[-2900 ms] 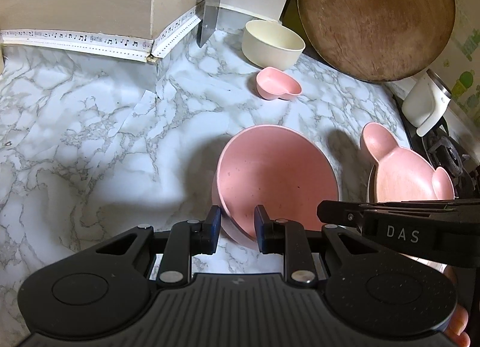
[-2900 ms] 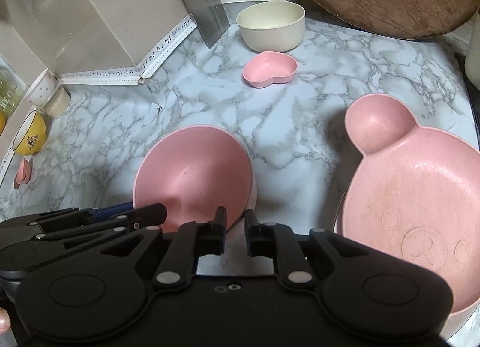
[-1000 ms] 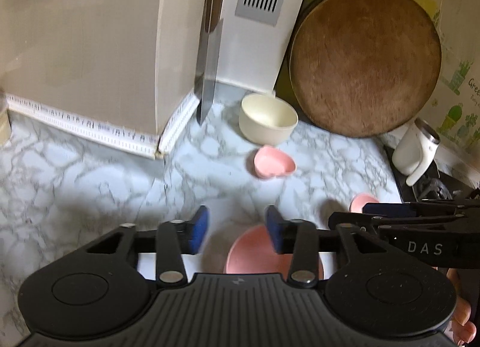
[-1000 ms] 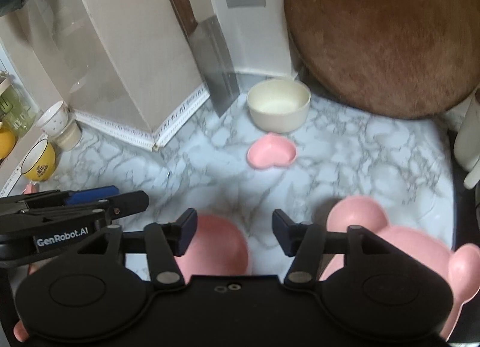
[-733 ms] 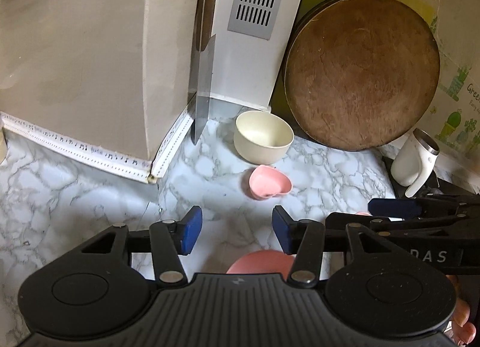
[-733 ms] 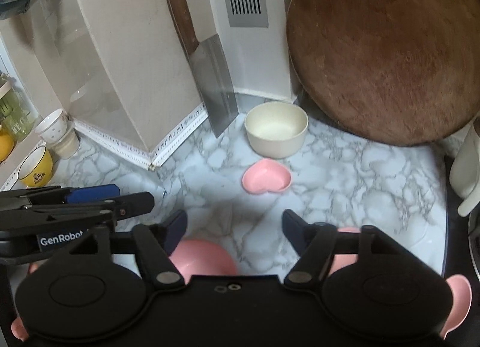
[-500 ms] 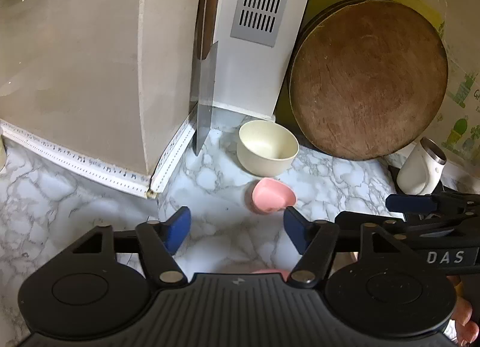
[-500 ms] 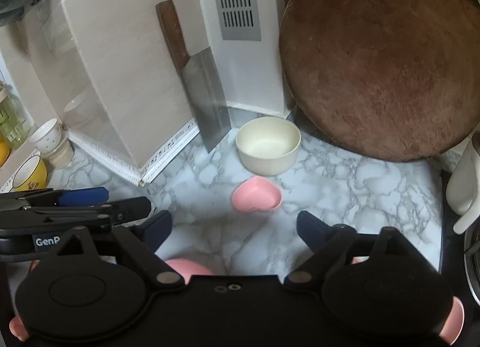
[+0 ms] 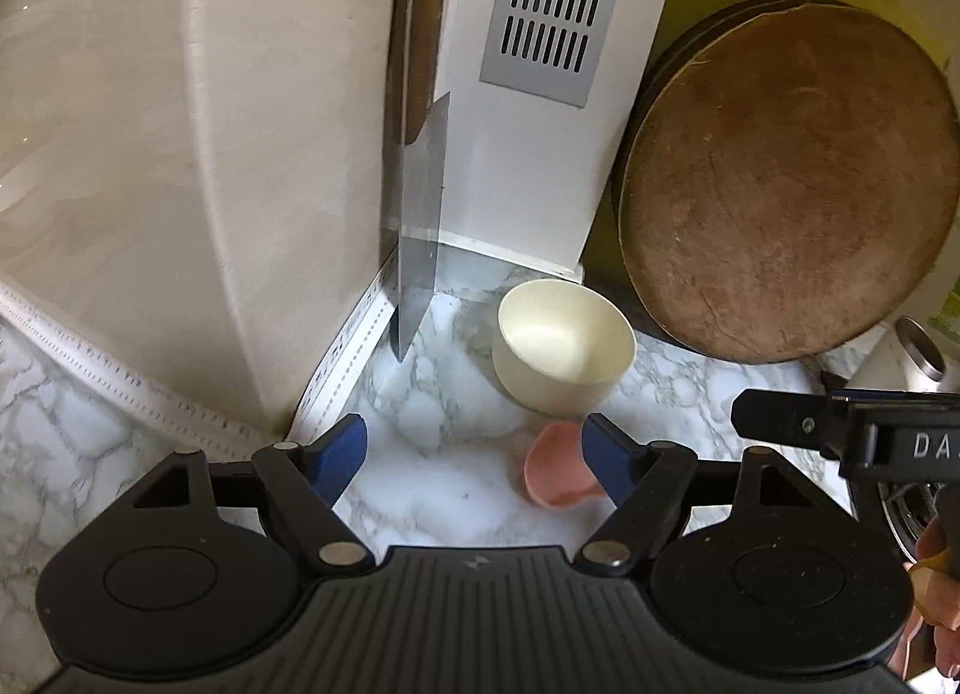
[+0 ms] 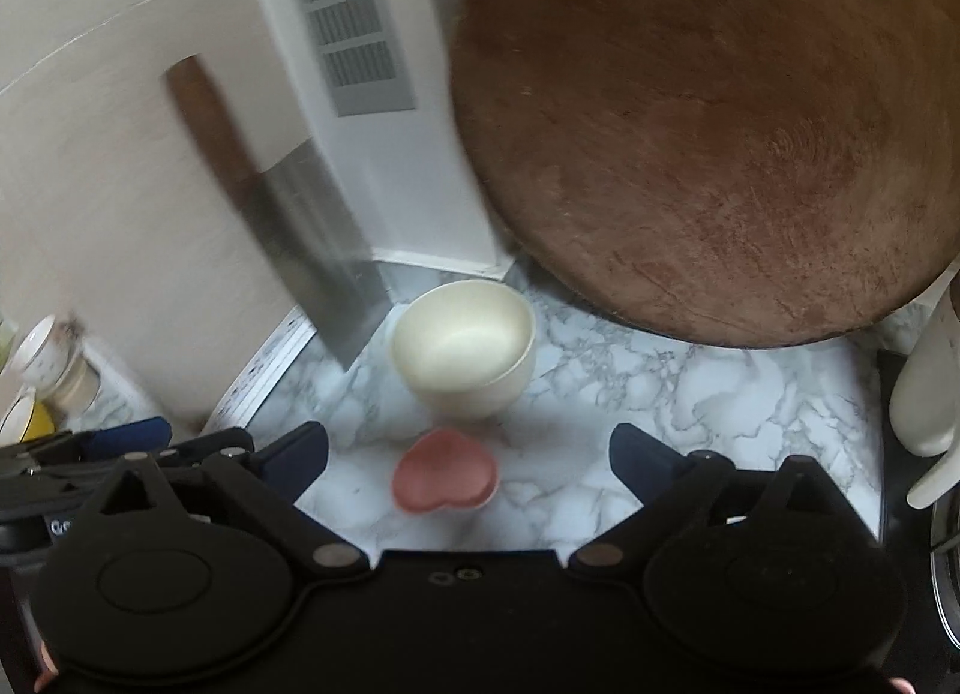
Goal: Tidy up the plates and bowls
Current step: 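Move both tools to the cream bowl and close them on its rim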
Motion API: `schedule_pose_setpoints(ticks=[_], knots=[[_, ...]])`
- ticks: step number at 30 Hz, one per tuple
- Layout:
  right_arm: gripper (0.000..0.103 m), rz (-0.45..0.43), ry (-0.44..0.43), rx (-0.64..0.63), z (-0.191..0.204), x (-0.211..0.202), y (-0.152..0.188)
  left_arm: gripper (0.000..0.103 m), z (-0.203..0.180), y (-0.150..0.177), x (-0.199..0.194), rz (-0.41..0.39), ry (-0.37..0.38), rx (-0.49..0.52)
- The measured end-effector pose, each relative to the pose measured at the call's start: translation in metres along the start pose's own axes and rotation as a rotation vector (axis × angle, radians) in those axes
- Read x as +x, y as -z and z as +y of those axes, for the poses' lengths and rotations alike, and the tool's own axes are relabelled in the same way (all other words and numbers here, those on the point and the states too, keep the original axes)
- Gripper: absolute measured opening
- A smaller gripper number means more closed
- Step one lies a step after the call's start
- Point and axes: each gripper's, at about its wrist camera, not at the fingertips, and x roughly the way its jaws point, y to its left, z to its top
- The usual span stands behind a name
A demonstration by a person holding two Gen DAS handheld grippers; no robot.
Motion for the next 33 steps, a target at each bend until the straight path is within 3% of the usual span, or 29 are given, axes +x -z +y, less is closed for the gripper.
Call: schedule_pose_setpoints(ticks=[11,22,31,33], knots=[[0.096,0.048,0.024,0.061,-0.022,0.052,-0.027,0.079,-0.013,-0.025,0.054,0.048,-0.025,0.02],[0.081,0.083,0.054,0.097,-0.043,0.095,-0.038,0.079,-0.019,-0.04,0.102,0.074,-0.023,-0.021],[0.067,0.115,0.03,0.107,-0.05,0.119,-0.041,0.078,-0.02,-0.05,0.133,0.102,-0.014,-0.054],[0.063,0.124,0.028,0.111,-0.05,0.124,-0.041,0.073,-0.021,-0.05,0.139,0.111,-0.011,-0.059]])
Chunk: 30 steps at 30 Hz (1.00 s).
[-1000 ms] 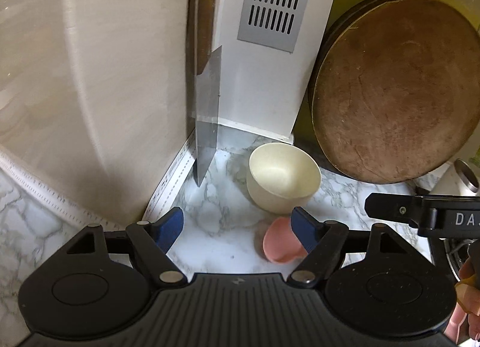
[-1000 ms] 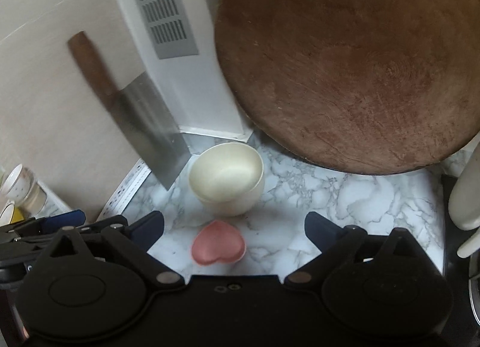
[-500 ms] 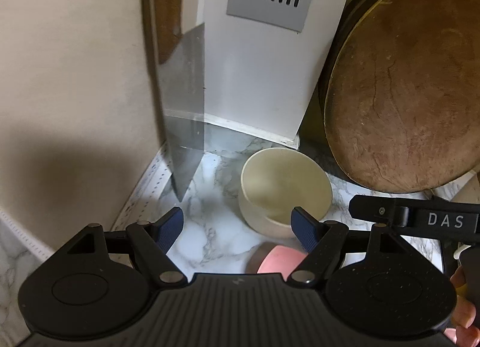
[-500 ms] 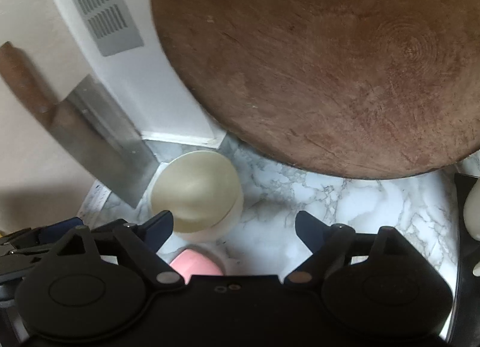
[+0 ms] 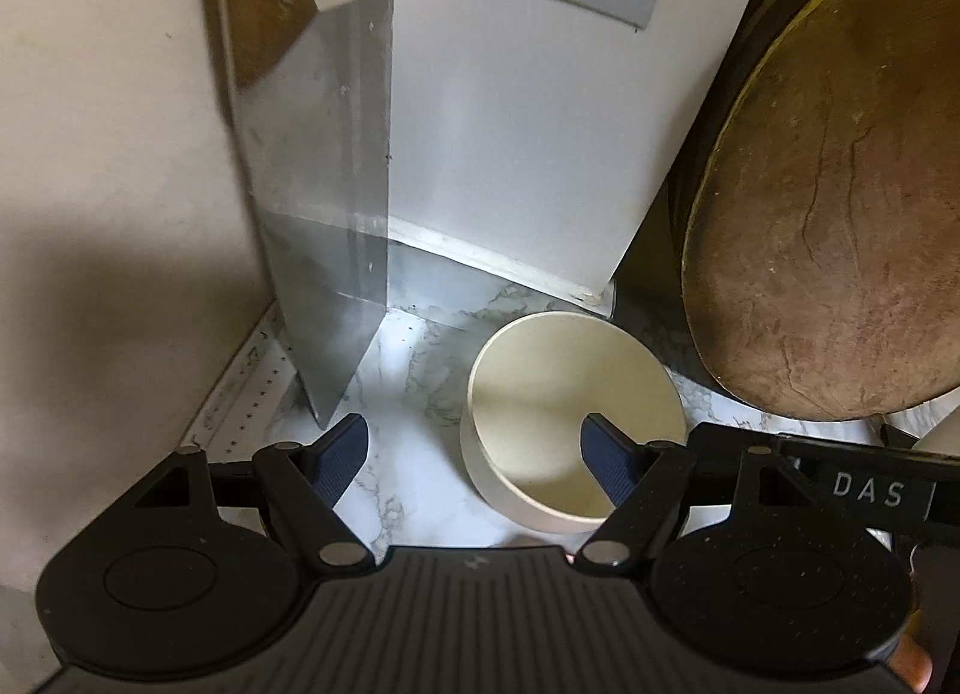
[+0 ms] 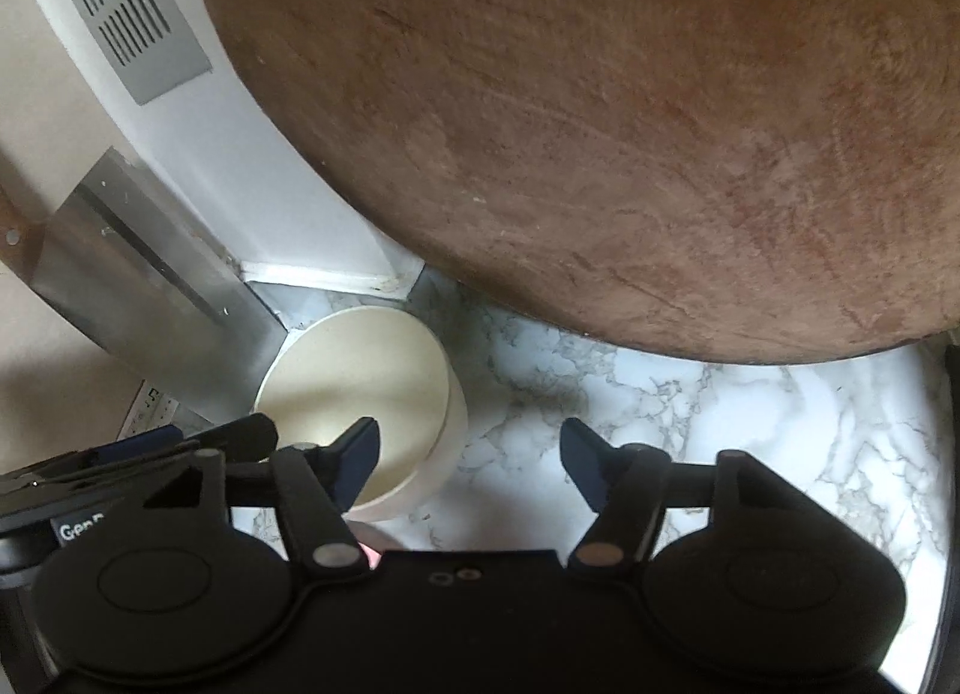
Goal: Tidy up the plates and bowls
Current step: 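Move both tools to the cream bowl and close them on its rim, then lift the cream bowl with both tools and carry it over the pink bowl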
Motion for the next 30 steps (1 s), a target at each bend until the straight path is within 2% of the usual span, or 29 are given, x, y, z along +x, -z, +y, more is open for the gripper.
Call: schedule_pose_setpoints(ticks=[1,5,7,9,12,14,18,23,30], knots=[[0.062,0.004,-0.003,0.0,0.0,0.002,0.0,0.067,0.0,-0.001,0.003,0.007,0.006,-0.002],[0.051,0.019,-0.01,-0.005,0.001,0.01,0.001,0.065,-0.003,-0.001,0.012,0.02,0.005,0.004],[0.047,0.026,-0.015,-0.009,0.002,0.012,0.002,0.055,-0.003,-0.001,0.016,0.029,0.011,0.001],[0.039,0.029,-0.015,-0.006,0.001,0.014,0.002,0.051,-0.003,-0.002,0.019,0.033,0.012,-0.006],[0.034,0.032,-0.027,-0.001,0.002,0.018,0.001,0.035,-0.002,-0.001,0.023,0.036,0.012,-0.011],[0.029,0.033,-0.032,-0.009,0.004,0.018,0.001,0.033,-0.002,-0.001,0.025,0.038,0.015,-0.015],[0.02,0.032,-0.038,-0.023,0.007,0.019,0.0,0.02,-0.001,-0.001,0.028,0.034,0.022,-0.017],[0.012,0.032,-0.039,-0.038,0.01,0.019,0.0,0.013,-0.002,0.0,0.029,0.027,0.005,0.01],[0.011,0.011,-0.028,-0.063,0.017,0.013,0.003,0.011,-0.001,0.002,0.023,0.019,0.002,0.017]])
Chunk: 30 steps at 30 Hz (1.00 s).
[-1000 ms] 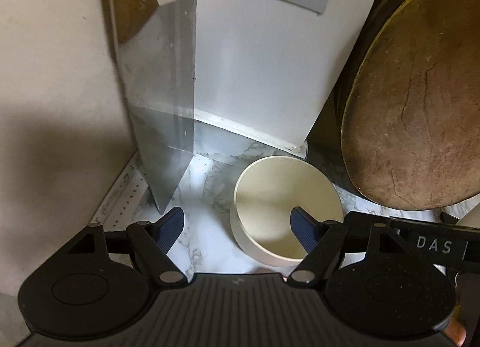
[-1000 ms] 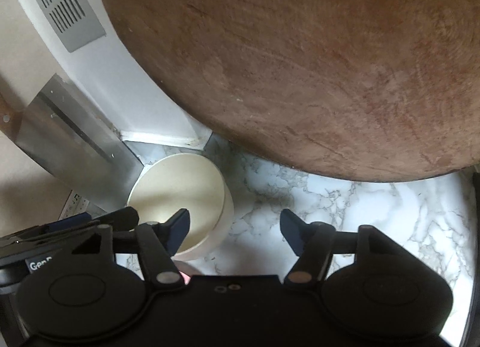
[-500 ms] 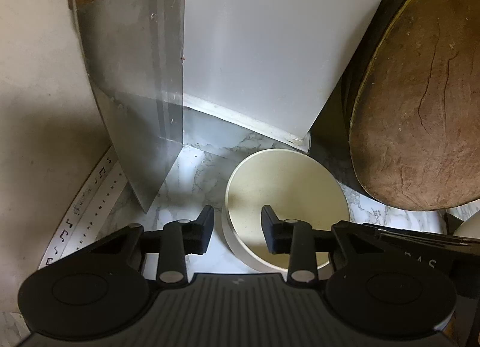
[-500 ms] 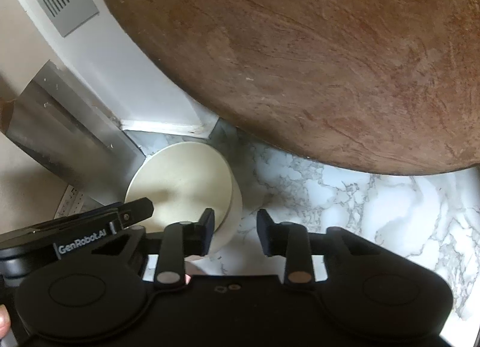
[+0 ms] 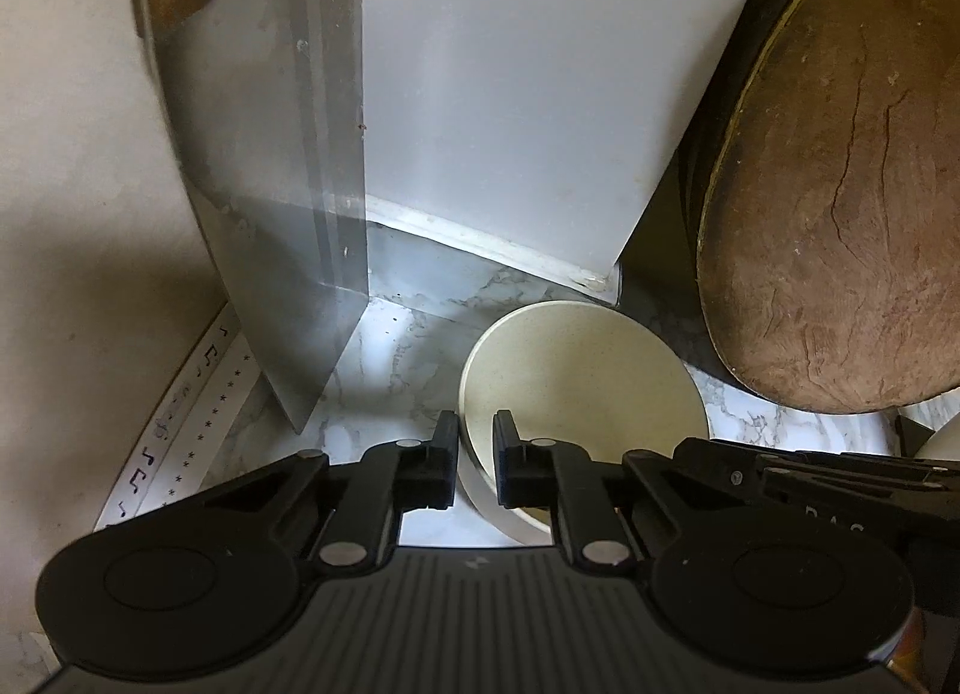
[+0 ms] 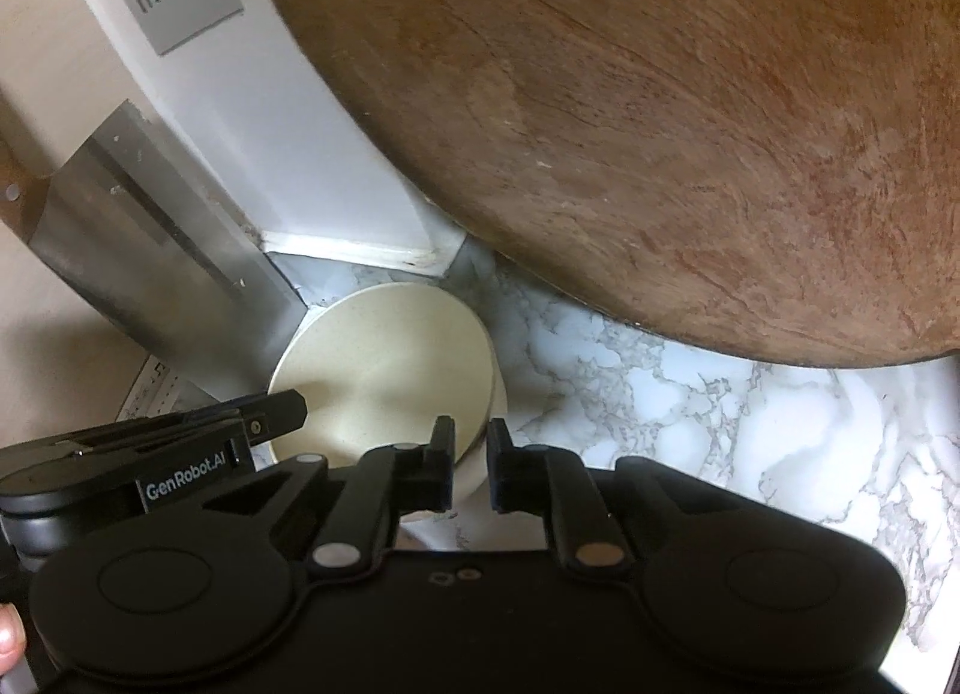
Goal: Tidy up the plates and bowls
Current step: 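Lift the cream bowl with both tools and carry it over the pink bowl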
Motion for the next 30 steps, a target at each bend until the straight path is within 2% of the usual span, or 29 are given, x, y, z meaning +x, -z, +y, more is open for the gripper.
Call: schedule_pose_setpoints(ticks=[14,30], knots=[[0.011,-0.019,-0.013,-0.029,0.021,-0.051,0.017,0.011,0.002,0.01,-0.049,-0.028,-0.005,0.04],[0.012,-0.058,-0.019,-0.061,0.05,-0.124,0.067,0.011,0.005,0.051,-0.13,-0.058,0.023,0.071]])
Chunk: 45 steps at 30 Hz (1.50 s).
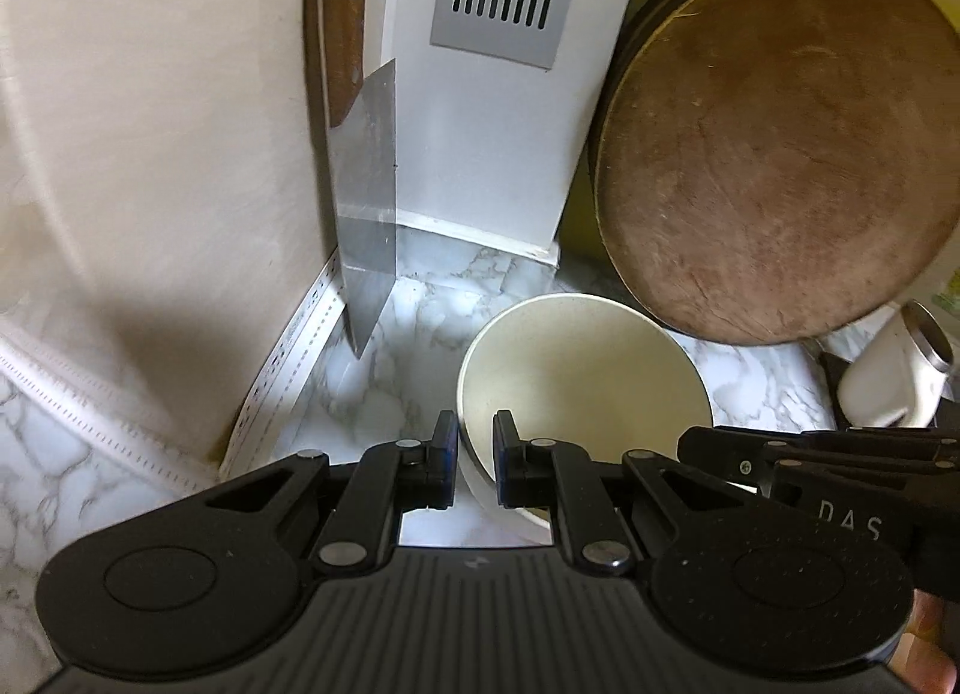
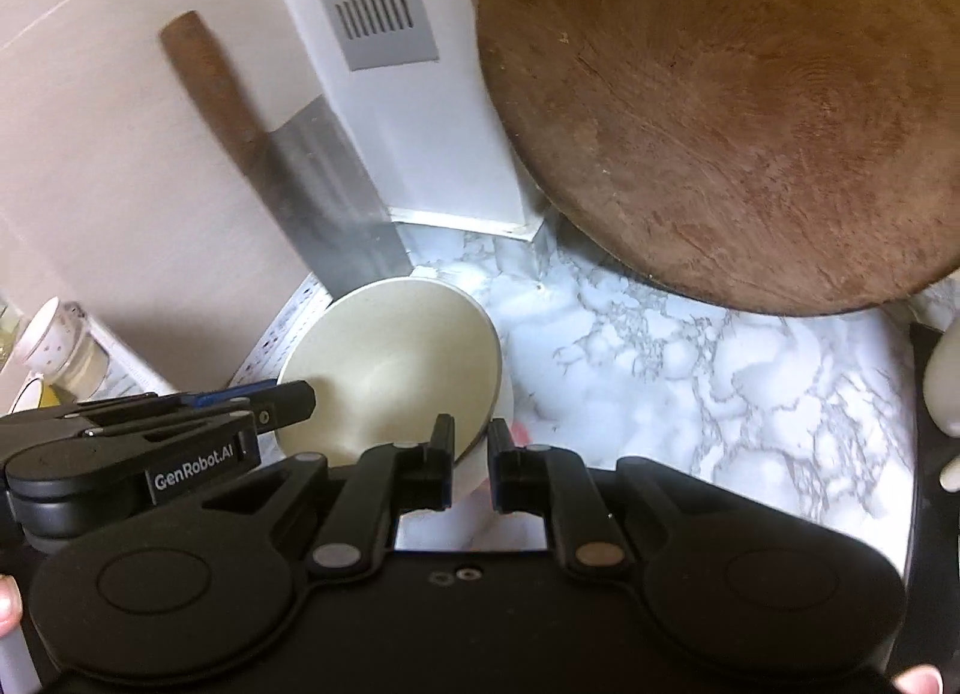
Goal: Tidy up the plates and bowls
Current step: 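Lift the cream bowl with both tools and carry it over the pink bowl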
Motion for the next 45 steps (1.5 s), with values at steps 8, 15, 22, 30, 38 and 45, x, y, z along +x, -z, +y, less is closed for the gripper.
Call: schedule_pose_setpoints(ticks=[8,15,22,30,38,45], knots=[[0.012,-0.007,-0.011,-0.01,0.018,-0.03,0.03,0.011,0.003,0.028,-0.037,-0.004,0.004,0.007],[0.012,0.006,-0.022,-0.012,0.026,-0.043,0.057,0.011,0.006,0.055,-0.059,0.013,0.005,0.01],[0.012,0.02,-0.033,0.003,0.03,-0.05,0.082,0.011,0.008,0.079,-0.076,0.018,-0.006,0.023],[0.012,0.039,-0.048,0.007,0.036,-0.053,0.105,0.011,0.018,0.103,-0.083,0.05,-0.012,0.013],[0.012,0.067,-0.055,0.01,0.038,-0.049,0.12,0.011,0.026,0.121,-0.086,0.069,-0.002,-0.023],[0.012,0.078,-0.06,0.009,0.039,-0.049,0.129,0.011,0.028,0.126,-0.089,0.07,-0.001,-0.032]])
